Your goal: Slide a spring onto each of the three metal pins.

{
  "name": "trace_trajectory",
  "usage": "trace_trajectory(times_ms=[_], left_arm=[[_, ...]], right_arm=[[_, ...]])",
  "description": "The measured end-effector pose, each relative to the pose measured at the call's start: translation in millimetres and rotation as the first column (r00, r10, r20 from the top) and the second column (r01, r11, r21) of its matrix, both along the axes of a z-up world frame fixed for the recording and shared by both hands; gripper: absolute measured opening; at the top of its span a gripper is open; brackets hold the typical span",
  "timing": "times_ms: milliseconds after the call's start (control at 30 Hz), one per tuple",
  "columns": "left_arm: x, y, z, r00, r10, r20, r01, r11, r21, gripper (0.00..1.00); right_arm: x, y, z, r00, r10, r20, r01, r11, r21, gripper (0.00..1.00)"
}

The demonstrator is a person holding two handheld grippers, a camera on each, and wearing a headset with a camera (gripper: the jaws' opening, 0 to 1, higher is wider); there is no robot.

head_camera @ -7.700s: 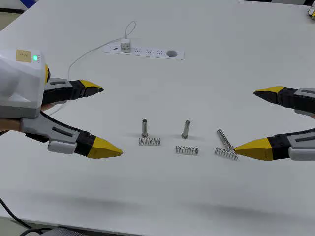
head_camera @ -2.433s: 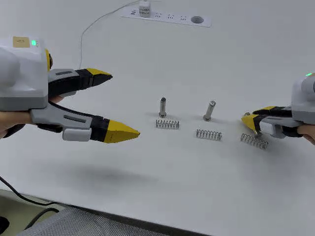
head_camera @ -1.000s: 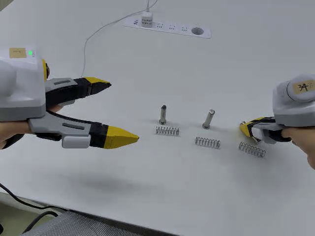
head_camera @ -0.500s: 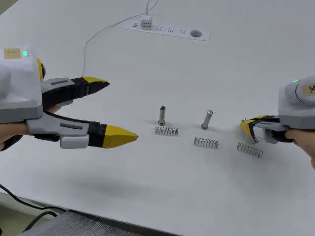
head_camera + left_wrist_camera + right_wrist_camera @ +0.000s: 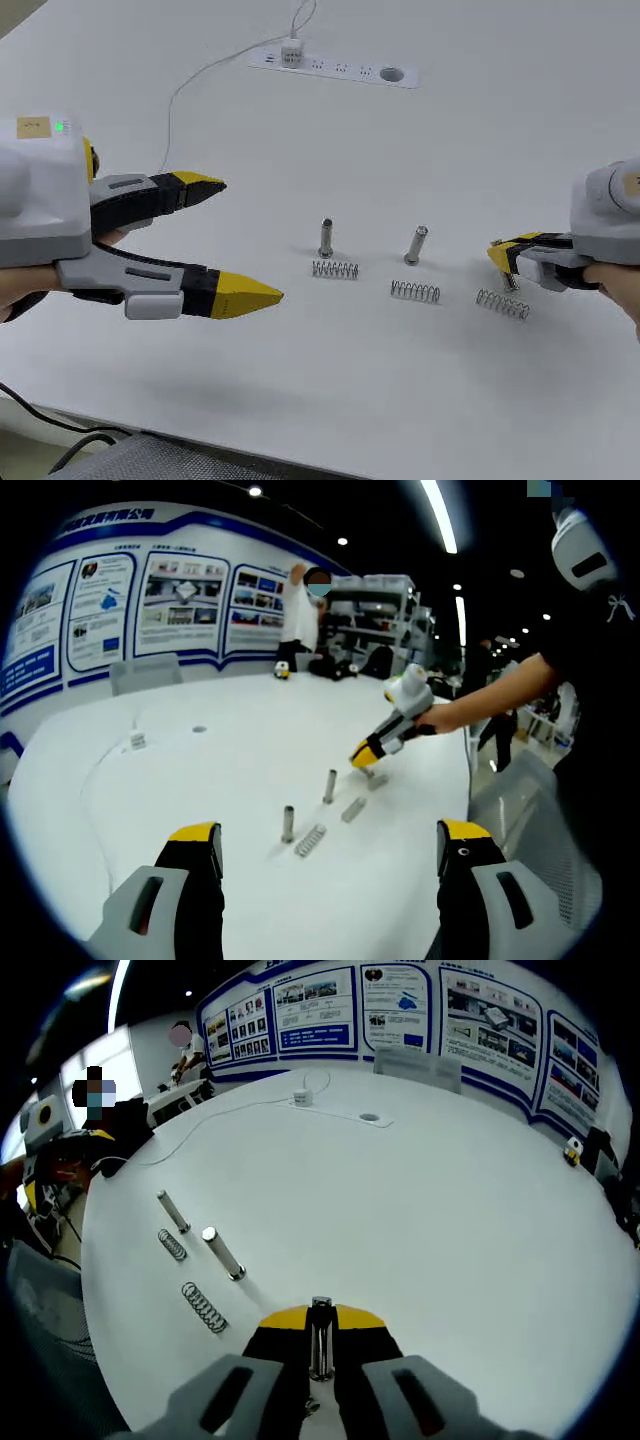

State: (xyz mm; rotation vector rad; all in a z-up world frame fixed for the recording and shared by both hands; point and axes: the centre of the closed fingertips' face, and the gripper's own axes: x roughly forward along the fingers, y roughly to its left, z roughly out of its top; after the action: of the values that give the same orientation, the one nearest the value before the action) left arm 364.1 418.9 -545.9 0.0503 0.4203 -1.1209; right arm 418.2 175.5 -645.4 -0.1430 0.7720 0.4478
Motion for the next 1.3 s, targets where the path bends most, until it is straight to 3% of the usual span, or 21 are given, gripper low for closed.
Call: trace_trajectory(times_ms=[367,1067,1300], left_arm=[[-0.4,-2.1,2.1,1.0,-0.011,0.005,0.011,1.0,-0.002,0.9],[-5.4,-4.7,4.7,1.0,-0.021,0.0,0.02,1.0,0.012,0.9],[-7.3,-6.1,5.5,1.0,-0.02,0.0,0.02,1.0,0.014,0.9]], right_arm=[[-2.6,-2.1,6.2,1.0,-0.007,0.027,0.007,1.0,0.015,0.07],[-6.4,-4.0,14.4,0.992,0.02,0.127,-0.024,0.999,0.031,0.07],[-8.4,-8.4,15.4,0.984,0.001,0.179,-0.015,0.997,0.077,0.08]])
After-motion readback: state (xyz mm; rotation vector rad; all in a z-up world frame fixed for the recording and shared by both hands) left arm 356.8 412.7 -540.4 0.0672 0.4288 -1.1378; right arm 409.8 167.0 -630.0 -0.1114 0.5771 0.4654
